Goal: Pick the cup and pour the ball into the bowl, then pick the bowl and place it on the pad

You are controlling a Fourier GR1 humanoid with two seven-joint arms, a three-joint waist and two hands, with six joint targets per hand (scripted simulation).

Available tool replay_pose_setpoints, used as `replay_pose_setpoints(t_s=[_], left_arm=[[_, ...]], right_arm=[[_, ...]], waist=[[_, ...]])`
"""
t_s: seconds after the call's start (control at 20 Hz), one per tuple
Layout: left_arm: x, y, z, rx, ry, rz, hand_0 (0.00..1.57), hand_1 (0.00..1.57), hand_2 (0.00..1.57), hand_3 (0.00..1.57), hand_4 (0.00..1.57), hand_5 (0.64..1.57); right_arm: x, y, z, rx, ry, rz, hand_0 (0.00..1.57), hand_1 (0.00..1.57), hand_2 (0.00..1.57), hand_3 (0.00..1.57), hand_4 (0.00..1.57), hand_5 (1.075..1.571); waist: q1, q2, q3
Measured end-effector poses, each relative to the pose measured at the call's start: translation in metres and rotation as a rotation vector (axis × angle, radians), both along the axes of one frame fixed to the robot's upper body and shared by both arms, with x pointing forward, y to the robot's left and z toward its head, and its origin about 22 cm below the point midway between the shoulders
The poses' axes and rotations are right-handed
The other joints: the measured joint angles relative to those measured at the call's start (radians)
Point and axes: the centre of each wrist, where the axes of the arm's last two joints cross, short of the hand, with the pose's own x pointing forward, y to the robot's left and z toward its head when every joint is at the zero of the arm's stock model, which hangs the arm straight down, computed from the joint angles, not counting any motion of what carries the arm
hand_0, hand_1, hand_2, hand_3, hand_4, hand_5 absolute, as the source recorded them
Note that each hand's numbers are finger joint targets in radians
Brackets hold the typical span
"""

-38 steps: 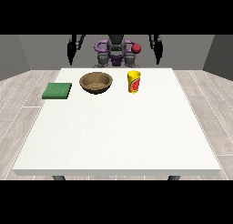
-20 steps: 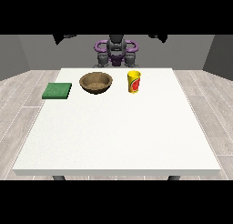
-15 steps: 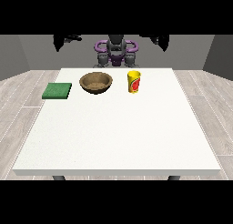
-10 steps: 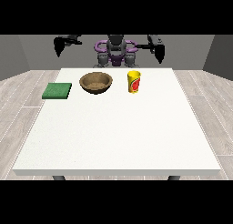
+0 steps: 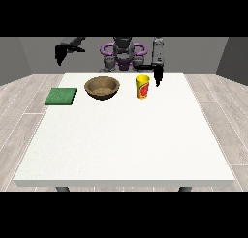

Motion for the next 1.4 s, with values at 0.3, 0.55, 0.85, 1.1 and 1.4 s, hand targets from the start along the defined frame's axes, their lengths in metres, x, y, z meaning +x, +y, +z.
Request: replay_pose_setpoints(t_s=[0.3, 0.55, 0.85, 1.1, 1.4], left_arm=[[0.018, 0.002, -0.017, 0.018, -0.039, 0.025, 0.0, 0.0, 0.0, 0.0, 0.0, 1.517], [0.022, 0.007, -0.037, 0.026, -0.051, 0.042, 0.0, 0.0, 0.0, 0.0, 0.0, 1.521], [0.028, -0.001, -0.047, 0.035, -0.044, 0.048, 0.0, 0.0, 0.0, 0.0, 0.0, 1.559], [0.029, -0.001, -0.05, 0.179, -0.084, 0.109, 1.3, 1.3, 1.57, 1.57, 1.43, 1.255], [0.023, 0.001, -0.052, 0.319, -0.129, 0.209, 1.33, 1.33, 1.57, 1.57, 1.5, 1.245]], right_arm=[[0.009, -0.007, 0.001, 0.003, -0.044, 0.019, 0.0, 0.0, 0.0, 0.0, 0.0, 1.571], [0.009, -0.008, -0.004, 0.006, -0.061, 0.034, 0.0, 0.0, 0.0, 0.0, 0.0, 1.571], [0.011, -0.014, -0.011, 0.002, -0.055, 0.029, 0.0, 0.0, 0.0, 0.0, 0.0, 1.571], [0.016, -0.019, -0.002, -0.003, -0.077, 0.044, 0.0, 0.0, 0.0, 0.0, 0.0, 1.57], [0.021, -0.03, 0.015, -0.016, -0.105, 0.057, 0.0, 0.0, 0.0, 0.0, 0.0, 1.57]], waist=[[-0.015, 0.063, 0.0001], [-0.025, 0.084, -0.0001], [-0.029, 0.089, 0.0], [-0.059, 0.099, 0.0086], [-0.089, 0.107, 0.0199]])
